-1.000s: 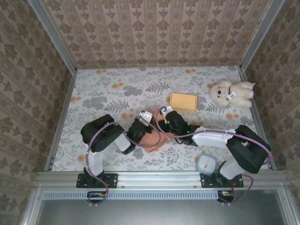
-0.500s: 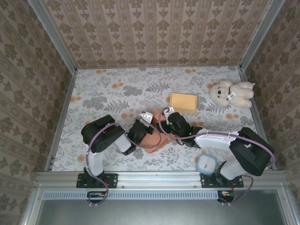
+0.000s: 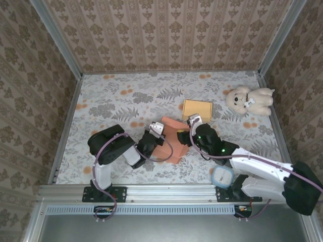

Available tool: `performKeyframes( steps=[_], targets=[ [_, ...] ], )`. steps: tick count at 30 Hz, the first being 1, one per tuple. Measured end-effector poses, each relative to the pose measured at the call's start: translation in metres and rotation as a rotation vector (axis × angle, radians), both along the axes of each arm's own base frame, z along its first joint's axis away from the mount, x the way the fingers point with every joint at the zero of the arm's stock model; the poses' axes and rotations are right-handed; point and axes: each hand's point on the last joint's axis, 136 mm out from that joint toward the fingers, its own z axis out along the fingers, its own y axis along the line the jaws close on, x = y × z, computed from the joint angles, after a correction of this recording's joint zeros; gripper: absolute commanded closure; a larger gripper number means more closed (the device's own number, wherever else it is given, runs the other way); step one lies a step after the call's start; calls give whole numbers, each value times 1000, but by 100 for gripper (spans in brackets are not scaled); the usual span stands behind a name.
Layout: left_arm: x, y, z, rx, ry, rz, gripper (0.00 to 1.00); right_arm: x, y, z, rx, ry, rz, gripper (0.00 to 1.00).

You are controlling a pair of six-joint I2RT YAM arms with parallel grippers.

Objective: Fold the paper box

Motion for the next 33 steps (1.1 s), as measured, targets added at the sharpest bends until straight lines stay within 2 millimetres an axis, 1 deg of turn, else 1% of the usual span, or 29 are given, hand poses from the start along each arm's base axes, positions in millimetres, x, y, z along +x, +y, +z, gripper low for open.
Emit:
performKeyframes(
  steps=[4,6,8,15,18,23,28,30,33],
  targets=[
    [0,8,0,-11,-1,55,100,-7,-10,17,58,-19,-27,40],
    [0,11,1,-8,-7,86,100,-7,-11,18,81,-10,-43,41],
    [-2,13,0,-2,-13,114,100,-6,-10,10,80,20,-53,41],
    [-4,19,-1,4,-25,175,100,3,3,-34,30,159,-76,42],
    [-4,21,-2,-3,-29,193,100,7,7,-47,21,189,-88,41],
    [-4,22,-2,-11,-36,208,100,15,7,-61,11,216,-112,41],
    [-5,22,-2,-10,-38,213,100,19,8,-56,39,206,-125,41],
    [-5,22,-2,-8,-39,214,100,19,8,-49,56,195,-125,41],
    [-5,21,-3,-8,-42,221,100,19,7,-32,93,160,-121,39]
  ],
)
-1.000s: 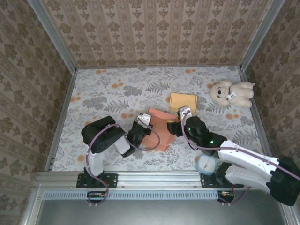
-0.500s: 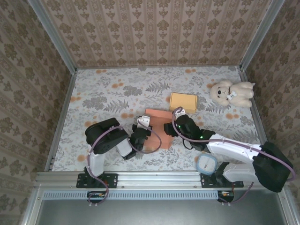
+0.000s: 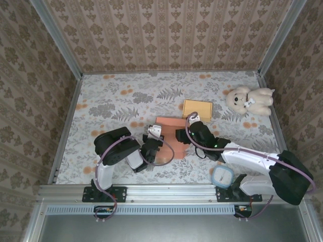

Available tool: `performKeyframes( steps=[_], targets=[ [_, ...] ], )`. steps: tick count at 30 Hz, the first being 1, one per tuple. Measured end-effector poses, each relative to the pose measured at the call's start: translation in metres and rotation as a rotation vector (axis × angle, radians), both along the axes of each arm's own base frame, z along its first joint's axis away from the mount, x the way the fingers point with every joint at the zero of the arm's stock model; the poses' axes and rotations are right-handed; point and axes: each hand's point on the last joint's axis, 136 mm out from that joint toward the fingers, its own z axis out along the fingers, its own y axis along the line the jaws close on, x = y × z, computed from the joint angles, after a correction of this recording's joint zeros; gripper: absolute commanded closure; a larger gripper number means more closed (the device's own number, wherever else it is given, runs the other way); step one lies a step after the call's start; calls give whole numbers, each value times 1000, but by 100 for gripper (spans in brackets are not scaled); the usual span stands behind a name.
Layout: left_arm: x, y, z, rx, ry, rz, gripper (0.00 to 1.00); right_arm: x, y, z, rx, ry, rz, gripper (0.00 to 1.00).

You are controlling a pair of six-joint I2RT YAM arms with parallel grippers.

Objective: Fold the paper box

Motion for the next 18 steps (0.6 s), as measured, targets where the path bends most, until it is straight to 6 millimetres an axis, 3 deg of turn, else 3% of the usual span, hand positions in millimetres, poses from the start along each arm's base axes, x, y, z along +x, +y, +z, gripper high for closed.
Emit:
performKeyframes(
  steps=[4,18],
  targets=[
    [1,0,0,-2,-4,8,100,4,-3,6,10,-15,-12,38],
    [1,-1,0,0,-12,17,100,33,-9,-17,-38,16,-69,37]
  ],
)
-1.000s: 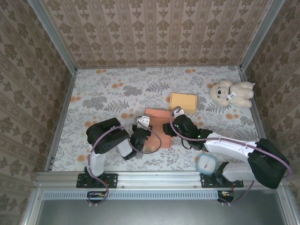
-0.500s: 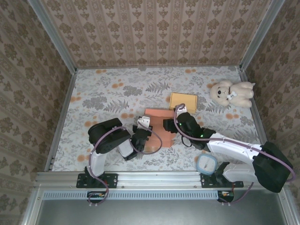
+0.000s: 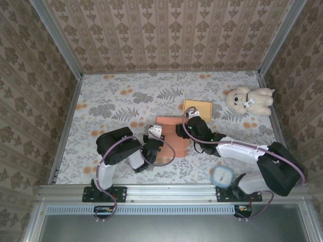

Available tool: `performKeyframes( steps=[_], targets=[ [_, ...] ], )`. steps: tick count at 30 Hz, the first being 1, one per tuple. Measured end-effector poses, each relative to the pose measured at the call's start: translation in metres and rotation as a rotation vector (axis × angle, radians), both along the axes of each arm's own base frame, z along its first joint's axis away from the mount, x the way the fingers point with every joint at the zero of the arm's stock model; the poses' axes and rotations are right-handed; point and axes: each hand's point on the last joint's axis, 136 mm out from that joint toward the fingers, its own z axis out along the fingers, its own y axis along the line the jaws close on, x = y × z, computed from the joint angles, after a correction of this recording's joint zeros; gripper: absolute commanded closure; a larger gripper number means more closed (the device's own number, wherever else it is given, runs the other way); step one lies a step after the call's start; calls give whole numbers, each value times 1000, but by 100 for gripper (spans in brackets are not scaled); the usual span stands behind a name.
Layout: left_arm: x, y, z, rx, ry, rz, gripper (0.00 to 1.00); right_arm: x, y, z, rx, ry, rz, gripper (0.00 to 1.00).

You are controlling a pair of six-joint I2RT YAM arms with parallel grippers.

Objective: Fold the paper box

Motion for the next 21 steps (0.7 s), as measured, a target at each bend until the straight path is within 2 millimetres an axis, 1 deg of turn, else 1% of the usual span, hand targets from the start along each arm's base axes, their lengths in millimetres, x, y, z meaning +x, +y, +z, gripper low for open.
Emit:
performKeyframes(
  steps=[3,6,9,13,18,21],
  targets=[
    [0,0,0,0,0,0,100,6,0,3,13,-21,-2,38],
    [0,0,0,-1,0,0,100,10,7,1,43,-21,25,38],
    [0,0,0,0,-1,2,100,11,16,1,95,-13,62,38],
    [0,1,0,0,-2,8,100,11,20,6,182,-15,78,38],
    [0,0,0,0,-4,9,100,6,20,0,218,-4,80,38],
    [0,0,0,-1,-4,7,100,2,16,-9,208,10,77,38]
  ],
)
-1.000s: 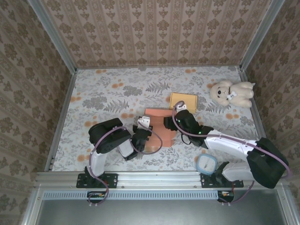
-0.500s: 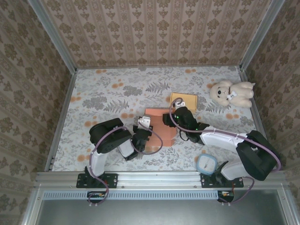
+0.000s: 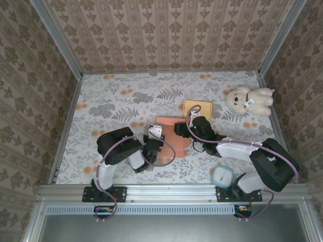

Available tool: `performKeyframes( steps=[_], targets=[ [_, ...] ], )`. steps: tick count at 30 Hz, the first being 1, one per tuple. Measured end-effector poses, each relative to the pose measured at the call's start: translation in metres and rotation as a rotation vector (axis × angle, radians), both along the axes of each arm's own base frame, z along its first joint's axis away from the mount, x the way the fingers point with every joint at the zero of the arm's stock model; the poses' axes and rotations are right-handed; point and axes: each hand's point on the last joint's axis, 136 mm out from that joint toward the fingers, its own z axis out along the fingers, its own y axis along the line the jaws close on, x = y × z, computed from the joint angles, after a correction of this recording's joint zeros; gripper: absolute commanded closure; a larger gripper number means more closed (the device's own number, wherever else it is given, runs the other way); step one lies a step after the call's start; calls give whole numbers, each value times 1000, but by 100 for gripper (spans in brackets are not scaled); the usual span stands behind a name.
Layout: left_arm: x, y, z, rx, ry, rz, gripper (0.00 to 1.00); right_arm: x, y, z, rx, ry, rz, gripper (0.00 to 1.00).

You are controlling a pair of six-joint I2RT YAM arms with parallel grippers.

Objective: Fold the paper box

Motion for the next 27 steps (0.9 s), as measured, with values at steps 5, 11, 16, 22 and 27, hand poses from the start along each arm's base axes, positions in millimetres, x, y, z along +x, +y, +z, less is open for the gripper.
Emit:
performKeyframes(
  steps=[5,11,16,22,27],
  targets=[
    [0,0,0,0,0,-1,100,-9,-12,-20,-52,26,-12,36],
    [0,-1,0,0,0,-3,100,-14,-31,-37,-143,32,-47,35],
    [0,-1,0,0,0,-3,100,-8,-43,-40,-185,25,-88,35],
    [0,-1,0,0,1,-3,100,-5,-48,-55,-231,50,-105,35],
    [0,-1,0,0,1,-3,100,-2,-43,-62,-223,55,-90,35]
  ],
)
